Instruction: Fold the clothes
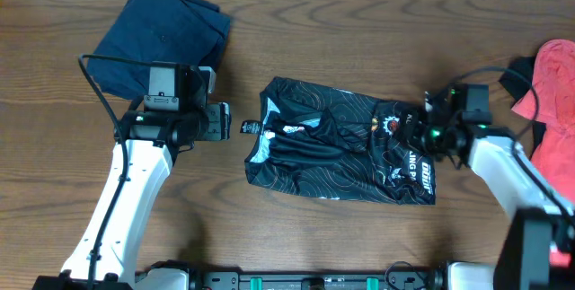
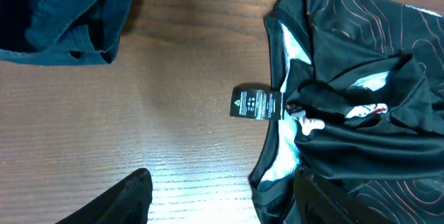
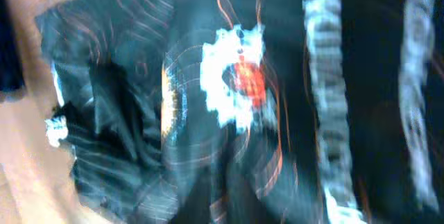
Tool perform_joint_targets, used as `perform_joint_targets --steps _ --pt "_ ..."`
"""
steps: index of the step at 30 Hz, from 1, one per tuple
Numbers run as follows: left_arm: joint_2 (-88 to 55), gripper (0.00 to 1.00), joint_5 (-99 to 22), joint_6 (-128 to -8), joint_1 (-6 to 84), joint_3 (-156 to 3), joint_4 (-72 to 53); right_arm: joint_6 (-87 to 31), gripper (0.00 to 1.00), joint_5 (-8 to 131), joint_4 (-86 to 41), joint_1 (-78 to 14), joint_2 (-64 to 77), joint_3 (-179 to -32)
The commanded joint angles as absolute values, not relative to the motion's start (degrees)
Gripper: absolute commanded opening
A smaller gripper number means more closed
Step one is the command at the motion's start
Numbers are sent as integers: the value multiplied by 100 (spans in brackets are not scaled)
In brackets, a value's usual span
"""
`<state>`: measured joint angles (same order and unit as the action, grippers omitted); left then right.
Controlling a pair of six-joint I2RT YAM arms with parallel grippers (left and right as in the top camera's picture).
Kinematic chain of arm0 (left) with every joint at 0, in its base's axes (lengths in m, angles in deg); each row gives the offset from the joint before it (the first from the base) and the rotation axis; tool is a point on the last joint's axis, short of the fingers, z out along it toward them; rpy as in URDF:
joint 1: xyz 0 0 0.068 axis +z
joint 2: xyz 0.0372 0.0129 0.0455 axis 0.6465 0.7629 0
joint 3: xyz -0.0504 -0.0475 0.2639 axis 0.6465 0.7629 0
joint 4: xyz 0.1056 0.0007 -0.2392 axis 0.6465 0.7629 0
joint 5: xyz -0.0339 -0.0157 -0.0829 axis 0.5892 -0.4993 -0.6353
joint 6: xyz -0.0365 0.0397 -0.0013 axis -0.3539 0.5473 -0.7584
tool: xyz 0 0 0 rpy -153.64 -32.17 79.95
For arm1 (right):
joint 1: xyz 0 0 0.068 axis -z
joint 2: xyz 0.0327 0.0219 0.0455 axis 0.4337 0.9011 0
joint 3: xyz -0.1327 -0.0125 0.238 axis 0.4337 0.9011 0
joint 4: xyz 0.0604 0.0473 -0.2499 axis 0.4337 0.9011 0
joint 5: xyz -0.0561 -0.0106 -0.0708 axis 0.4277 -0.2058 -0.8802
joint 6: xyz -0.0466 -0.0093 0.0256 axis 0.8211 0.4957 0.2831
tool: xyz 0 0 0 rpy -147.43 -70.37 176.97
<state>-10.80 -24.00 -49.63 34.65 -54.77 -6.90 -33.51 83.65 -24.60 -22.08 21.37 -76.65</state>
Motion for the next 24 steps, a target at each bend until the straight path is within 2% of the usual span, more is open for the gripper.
perform_joint_targets --steps 1,5,8,16,19,24 --pt "-1049 67 -2345 -4989 3485 -5490 -714 -2553 32 8352 -1738 -2228 1847 -7757" --pt "-1049 67 -2345 -4989 3485 -5490 -723 -2422 41 7884 -976 -2311 1834 -7753" --pt "-1049 68 -2345 -4989 3485 -5490 -721 -2424 41 7303 -672 -2394 1840 -7713" --pt "-1049 67 -2345 -4989 3485 -5490 -718 -2564 38 7290 -801 -2669 1849 -7390" --pt "-1049 67 -2345 -4989 3485 -5490 -721 -2721 29 7333 -993 -2763 1851 -7287" --pt "-1049 67 -2345 -4989 3485 -5490 -714 -2789 4 7733 -1067 -2999 1851 -7259"
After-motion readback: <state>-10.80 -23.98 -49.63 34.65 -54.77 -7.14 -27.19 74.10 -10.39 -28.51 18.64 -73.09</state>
